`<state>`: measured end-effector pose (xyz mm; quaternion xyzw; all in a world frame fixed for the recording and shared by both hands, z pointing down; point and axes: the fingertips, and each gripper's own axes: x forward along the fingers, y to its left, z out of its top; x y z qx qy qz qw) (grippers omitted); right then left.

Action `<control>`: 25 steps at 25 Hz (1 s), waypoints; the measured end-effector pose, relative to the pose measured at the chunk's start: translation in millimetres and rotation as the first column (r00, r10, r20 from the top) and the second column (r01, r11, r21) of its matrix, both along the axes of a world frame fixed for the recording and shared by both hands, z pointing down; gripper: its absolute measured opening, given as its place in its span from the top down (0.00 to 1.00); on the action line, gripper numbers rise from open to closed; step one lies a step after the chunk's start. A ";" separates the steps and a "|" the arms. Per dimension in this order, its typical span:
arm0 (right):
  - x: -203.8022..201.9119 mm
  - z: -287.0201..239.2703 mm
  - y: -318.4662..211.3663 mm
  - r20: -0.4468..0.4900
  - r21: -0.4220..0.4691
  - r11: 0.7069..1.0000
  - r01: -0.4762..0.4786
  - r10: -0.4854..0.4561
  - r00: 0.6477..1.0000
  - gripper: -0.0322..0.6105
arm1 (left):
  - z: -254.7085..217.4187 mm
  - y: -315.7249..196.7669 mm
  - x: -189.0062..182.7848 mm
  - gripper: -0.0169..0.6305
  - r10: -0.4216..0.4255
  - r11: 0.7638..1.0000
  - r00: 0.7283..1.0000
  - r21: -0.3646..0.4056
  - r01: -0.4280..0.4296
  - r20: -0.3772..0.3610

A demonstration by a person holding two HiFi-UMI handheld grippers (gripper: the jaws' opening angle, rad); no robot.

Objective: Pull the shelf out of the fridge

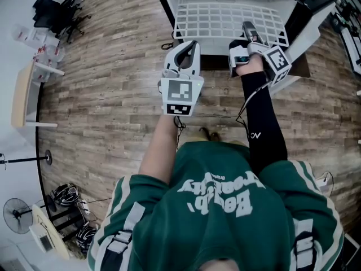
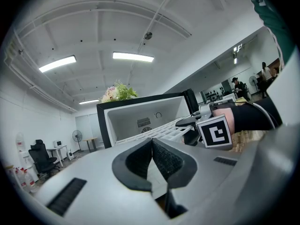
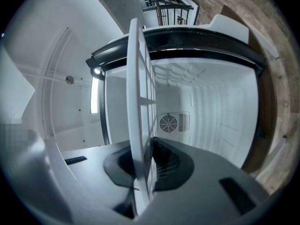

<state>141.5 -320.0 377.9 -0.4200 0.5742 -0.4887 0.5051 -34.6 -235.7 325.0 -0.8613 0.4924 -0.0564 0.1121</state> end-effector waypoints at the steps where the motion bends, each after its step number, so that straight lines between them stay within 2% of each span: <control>1: -0.1 -0.2 0.7 -0.002 0.001 1.000 0.001 -0.001 1.000 0.89 | -0.2 0.6 0.6 0.95 0.001 1.000 1.000 0.000 -0.001 -0.001; 25: -4.6 4.5 26.0 0.010 0.003 1.000 -0.020 0.020 1.000 0.89 | 2.0 16.8 1.7 0.95 0.031 1.000 0.999 0.001 -0.031 -0.012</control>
